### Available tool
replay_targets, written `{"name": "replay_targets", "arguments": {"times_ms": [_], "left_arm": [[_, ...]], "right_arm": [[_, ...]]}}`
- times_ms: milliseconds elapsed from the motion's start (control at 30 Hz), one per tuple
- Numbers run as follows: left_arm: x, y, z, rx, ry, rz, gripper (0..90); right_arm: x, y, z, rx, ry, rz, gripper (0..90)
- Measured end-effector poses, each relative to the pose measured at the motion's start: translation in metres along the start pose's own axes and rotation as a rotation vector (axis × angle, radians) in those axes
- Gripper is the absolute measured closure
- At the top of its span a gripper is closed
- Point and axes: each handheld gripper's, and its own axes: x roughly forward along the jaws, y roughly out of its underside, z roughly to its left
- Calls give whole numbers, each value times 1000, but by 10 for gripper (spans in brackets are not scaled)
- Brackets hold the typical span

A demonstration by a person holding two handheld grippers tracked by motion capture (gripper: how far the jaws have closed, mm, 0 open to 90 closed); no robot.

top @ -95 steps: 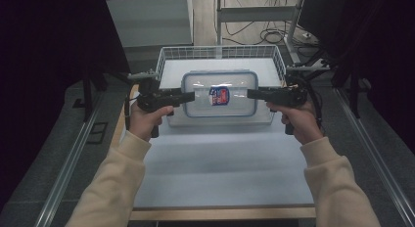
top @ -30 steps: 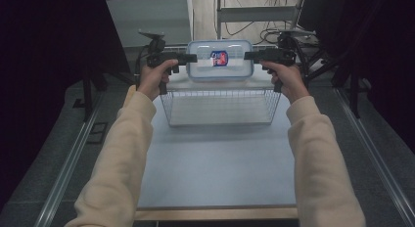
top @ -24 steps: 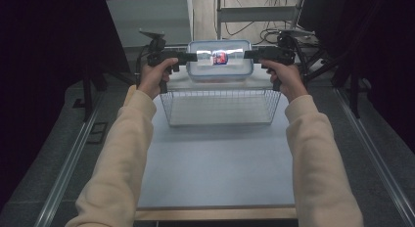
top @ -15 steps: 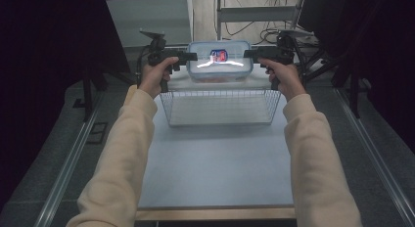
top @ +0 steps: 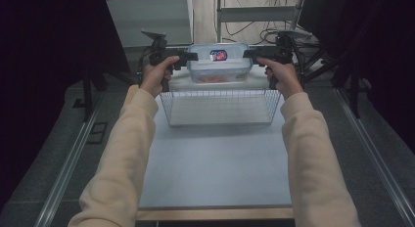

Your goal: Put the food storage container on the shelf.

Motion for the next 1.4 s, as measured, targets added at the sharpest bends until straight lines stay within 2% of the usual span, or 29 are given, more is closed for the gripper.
{"name": "replay_targets", "arguments": {"times_ms": [33, 167, 200, 400, 433, 467, 500, 600, 633, 667, 700, 733, 767, 867, 933, 967, 1000, 1033, 1067, 1100, 1133, 1167, 1200, 1233, 1267, 1300, 1333, 1367, 1400], "left_arm": [[1, 0, 0, 0, -5, 3, 378], [3, 0, 0, -6, -21, 15, 351], [3, 0, 0, -9, -23, 16, 336], [6, -1, -2, -7, -44, 17, 307], [5, -1, -6, 9, -78, -4, 307], [5, -1, -6, 9, -78, -4, 307], [4, -1, -9, 16, -98, -12, 294], [3, -1, -13, 24, -107, -16, 257], [1, -1, -17, 46, -120, -30, 253], [1, -1, -17, 46, -120, -30, 250], [-1, 1, -22, 69, -136, -57, 248], [-1, 1, -22, 69, -136, -57, 247], [-5, 4, -28, 97, -138, -67, 241], [-12, 10, -38, 148, -129, -72, 236], [-15, 13, -41, 162, -127, -79, 235], [-22, 19, -46, 201, -120, -82, 235], [-22, 19, -46, 201, -120, -82, 235], [-29, 26, -51, 217, -92, -89, 235], [-29, 26, -51, 217, -92, -89, 236], [-36, 35, -56, 244, -81, -91, 236], [-36, 35, -56, 244, -81, -91, 236], [-41, 46, -62, 264, -62, -93, 236], [-41, 46, -62, 264, -62, -93, 235], [-47, 57, -66, 289, -40, -94, 235], [-47, 57, -66, 289, -40, -94, 234], [-52, 71, -70, 334, -50, -87, 234], [-55, 79, -71, 353, -53, -85, 233], [-58, 86, -72, 363, -49, -86, 233], [-58, 86, -72, 363, -49, -86, 232]], "right_arm": [[0, 0, -1, 15, -2, -4, 486], [1, 1, -1, 14, 7, -3, 487], [2, 2, -2, 28, 4, -3, 485], [1, 3, -2, 20, 17, -7, 474], [1, 3, -2, 20, 21, -10, 471], [1, 3, -2, 20, 23, -15, 464], [1, 3, -2, 23, 23, -17, 454], [0, 4, -1, 12, 28, -25, 432], [-2, 4, 2, -1, 35, -41, 411], [-2, 4, 2, -1, 35, -41, 411], [-5, 5, 7, -28, 57, -53, 387], [-5, 5, 7, -28, 57, -53, 387], [-9, 7, 12, -63, 69, -65, 368], [-17, 12, 20, -133, 82, -77, 347], [-23, 15, 24, -186, 69, -95, 341], [-27, 17, 26, -217, 61, -99, 340], [-31, 19, 28, -241, 48, -103, 340], [-35, 22, 29, -263, 36, -101, 335], [-35, 22, 29, -263, 36, -101, 335], [-42, 29, 32, -308, 13, -99, 330], [-42, 29, 32, -308, 13, -99, 330], [-49, 37, 35, -354, 7, -91, 328], [-49, 37, 35, -354, 7, -91, 328], [-55, 47, 37, -397, 0, -84, 325], [-58, 52, 38, -412, -3, -83, 325], [-61, 58, 38, -429, -12, -80, 324], [-64, 64, 37, -443, -25, -75, 318], [-67, 70, 37, -460, -23, -68, 312], [-67, 70, 37, -460, -23, -68, 312]]}}
